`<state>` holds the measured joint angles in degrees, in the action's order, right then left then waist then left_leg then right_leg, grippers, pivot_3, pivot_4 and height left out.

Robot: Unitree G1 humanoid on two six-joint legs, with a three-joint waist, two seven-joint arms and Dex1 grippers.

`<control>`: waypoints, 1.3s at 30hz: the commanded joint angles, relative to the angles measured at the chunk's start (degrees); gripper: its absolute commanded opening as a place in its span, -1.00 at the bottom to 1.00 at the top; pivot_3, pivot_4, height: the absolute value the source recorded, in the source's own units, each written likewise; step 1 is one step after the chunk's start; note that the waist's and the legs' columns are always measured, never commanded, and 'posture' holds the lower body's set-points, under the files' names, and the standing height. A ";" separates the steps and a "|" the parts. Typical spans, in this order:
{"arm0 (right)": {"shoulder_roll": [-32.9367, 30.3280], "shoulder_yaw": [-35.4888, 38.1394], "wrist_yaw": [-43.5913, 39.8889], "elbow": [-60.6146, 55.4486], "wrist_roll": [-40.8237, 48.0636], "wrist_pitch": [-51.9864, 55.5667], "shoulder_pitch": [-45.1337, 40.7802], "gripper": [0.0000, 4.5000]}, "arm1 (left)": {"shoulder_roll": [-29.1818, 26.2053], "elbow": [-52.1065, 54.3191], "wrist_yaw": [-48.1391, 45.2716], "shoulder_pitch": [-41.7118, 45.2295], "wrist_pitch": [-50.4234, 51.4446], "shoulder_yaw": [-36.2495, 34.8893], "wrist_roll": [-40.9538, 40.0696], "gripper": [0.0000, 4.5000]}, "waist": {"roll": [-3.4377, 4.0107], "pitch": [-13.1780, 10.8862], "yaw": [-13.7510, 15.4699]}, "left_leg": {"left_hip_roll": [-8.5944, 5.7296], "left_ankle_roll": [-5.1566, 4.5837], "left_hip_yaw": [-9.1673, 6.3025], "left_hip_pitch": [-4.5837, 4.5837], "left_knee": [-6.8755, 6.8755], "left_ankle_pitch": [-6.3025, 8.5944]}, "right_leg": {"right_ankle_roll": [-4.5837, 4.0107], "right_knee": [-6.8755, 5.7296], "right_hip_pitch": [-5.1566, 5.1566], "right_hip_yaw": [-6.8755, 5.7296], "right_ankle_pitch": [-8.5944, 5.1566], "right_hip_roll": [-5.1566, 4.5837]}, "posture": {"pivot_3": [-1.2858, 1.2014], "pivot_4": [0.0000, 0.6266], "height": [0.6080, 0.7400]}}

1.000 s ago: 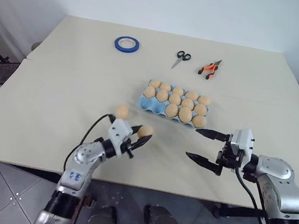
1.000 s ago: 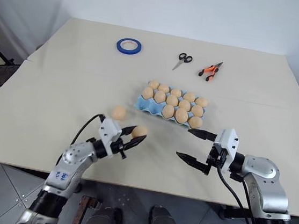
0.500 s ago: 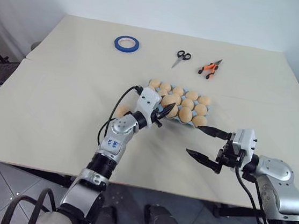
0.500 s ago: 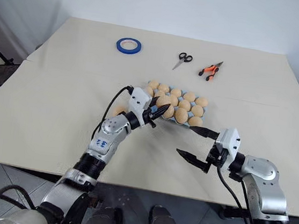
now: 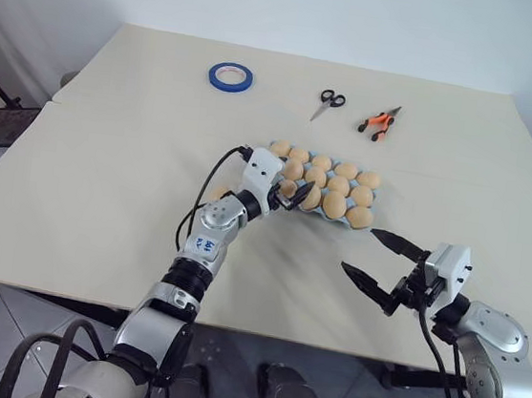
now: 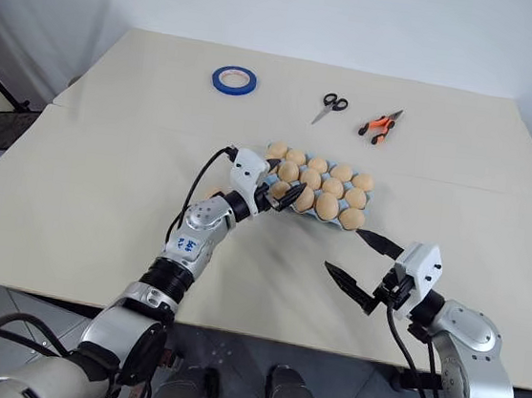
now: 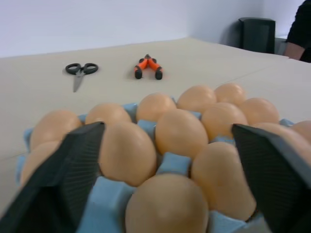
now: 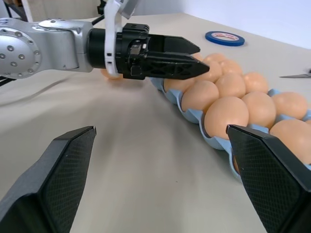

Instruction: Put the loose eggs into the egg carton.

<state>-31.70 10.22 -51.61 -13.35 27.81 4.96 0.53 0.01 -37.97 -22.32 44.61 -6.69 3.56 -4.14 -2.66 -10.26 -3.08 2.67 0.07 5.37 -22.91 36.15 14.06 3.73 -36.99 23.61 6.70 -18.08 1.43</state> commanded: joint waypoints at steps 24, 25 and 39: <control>-0.72 0.42 -3.53 3.82 0.79 -1.40 -4.83 1.00 | -24.25 45.70 -20.37 -39.47 11.72 -15.49 -20.83 0.98 | 0.12 0.00 -0.44 | 0.08 -0.03 0.04 0.55 -0.10 -0.06 | -0.24 0.00 -0.46 0.00 -0.12 -0.15 | 0.03 -0.52 1.00; -0.69 0.37 -3.65 3.96 0.77 -1.48 -4.87 1.00 | -24.48 45.95 -20.39 -40.34 11.98 -16.33 -21.42 0.98 | 0.12 0.00 -0.42 | 0.08 -0.03 0.05 0.55 -0.13 -0.05 | -0.24 0.03 -0.46 -0.01 -0.12 -0.17 | 0.03 -0.52 1.00; -0.45 0.33 -3.28 4.36 0.56 -1.63 -4.99 1.00 | -25.37 46.87 -17.78 -43.94 14.09 -19.01 -22.11 0.98 | 0.13 -0.01 -0.47 | 0.11 0.02 0.03 0.48 -0.22 0.12 | -0.28 0.11 -0.38 -0.05 -0.16 -0.20 | 0.03 -0.52 1.00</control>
<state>-32.03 9.49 -55.09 -8.32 27.83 4.06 -4.22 -25.21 8.35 -40.28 0.22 8.19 -14.71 -25.78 -2.53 -10.27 -3.54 2.79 0.09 5.39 -22.43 35.93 14.19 3.44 -36.88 23.23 6.64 -18.25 1.23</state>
